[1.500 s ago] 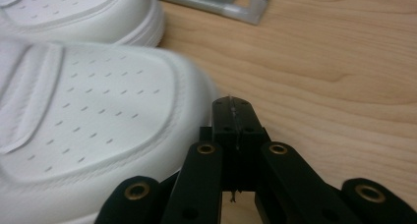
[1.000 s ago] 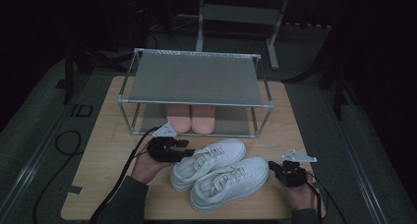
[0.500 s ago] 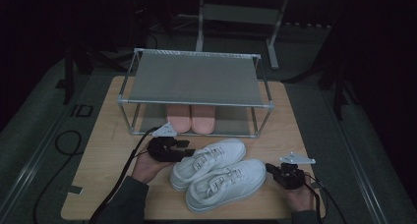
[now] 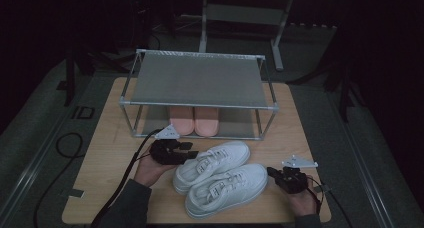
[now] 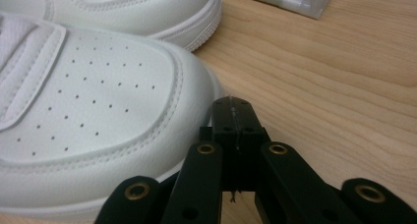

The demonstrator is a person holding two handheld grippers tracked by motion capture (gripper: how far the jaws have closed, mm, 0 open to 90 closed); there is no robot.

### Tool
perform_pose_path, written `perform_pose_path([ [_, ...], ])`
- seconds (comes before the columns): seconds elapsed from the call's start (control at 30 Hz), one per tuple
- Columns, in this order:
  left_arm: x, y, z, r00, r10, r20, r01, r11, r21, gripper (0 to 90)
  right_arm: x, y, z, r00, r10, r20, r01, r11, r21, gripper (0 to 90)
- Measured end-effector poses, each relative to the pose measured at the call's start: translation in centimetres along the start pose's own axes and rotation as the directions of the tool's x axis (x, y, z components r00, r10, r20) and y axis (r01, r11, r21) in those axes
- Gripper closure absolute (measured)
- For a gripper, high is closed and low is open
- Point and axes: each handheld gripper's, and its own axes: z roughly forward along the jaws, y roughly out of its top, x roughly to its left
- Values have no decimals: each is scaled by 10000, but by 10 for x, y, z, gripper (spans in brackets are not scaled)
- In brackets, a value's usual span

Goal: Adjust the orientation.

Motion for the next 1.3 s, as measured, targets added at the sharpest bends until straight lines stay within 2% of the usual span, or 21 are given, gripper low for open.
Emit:
perform_pose_path([
  [0.17, -2, 1, -4, 10000, 23, 6, -23, 9999, -98, 553, 2, 1, 1, 9998, -91, 167, 92, 9999, -56, 900],
  [0.37, -10, 8, -13, 10000, 94, -14, -95, 9996, -257, 545, -1, -1, -1, 9981, -182, 581, 181, 9998, 33, 891],
  [0.57, -28, 16, -14, 9997, 192, 129, -191, 9998, -41, 527, -4, -5, -3, 9961, -144, 874, 135, 9999, 105, 872],
  [0.77, -35, 19, -13, 9992, 385, 119, -387, 9991, 163, 517, -5, -8, -3, 9942, -120, 1071, 101, 9998, 179, 845],
  [0.97, -46, 18, -13, 9990, 407, 194, -413, 9987, 299, 503, -7, -16, -8, 9895, -12, 1444, -13, 9999, 170, 803],
  [1.17, -55, 17, -11, 9983, 543, 225, -552, 9977, 405, 489, -13, -23, -12, 9859, 360, 1632, -373, 9993, 52, 772],
  [1.3, -59, 15, -9, 9978, 618, 220, -627, 9972, 416, 490, -14, -24, -15, 9838, 443, 1736, -440, 9990, -51, 769],
])
